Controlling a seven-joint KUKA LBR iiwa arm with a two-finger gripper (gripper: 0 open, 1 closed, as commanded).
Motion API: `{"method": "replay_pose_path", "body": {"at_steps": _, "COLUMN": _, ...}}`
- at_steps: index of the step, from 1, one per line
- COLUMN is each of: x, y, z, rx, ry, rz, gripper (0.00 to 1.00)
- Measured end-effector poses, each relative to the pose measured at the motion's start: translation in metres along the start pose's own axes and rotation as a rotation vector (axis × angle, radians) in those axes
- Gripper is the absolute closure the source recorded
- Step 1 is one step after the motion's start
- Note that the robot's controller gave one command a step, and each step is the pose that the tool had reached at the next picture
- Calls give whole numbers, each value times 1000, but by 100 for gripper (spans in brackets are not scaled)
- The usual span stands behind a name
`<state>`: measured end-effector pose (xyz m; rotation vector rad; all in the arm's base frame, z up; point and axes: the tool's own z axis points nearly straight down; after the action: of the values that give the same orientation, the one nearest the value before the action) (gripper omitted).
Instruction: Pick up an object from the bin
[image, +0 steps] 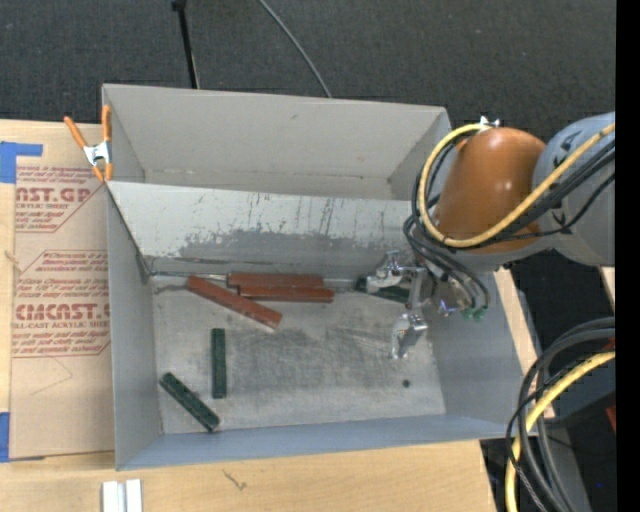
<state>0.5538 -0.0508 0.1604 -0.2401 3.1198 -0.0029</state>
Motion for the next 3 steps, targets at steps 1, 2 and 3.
{"method": "replay_pose_path", "body": {"at_steps": 1, "x": 2, "y": 17, "z": 65, "rx": -2, "ry": 6, "rz": -33, "gripper": 0}}
{"method": "replay_pose_path", "body": {"at_steps": 2, "x": -19, "y": 15, "z": 81, "rx": -6, "ry": 18, "rz": -34, "gripper": 0}}
{"method": "replay_pose_path", "body": {"at_steps": 3, "x": -37, "y": 29, "z": 68, "rx": -2, "ry": 9, "rz": -49, "gripper": 0}}
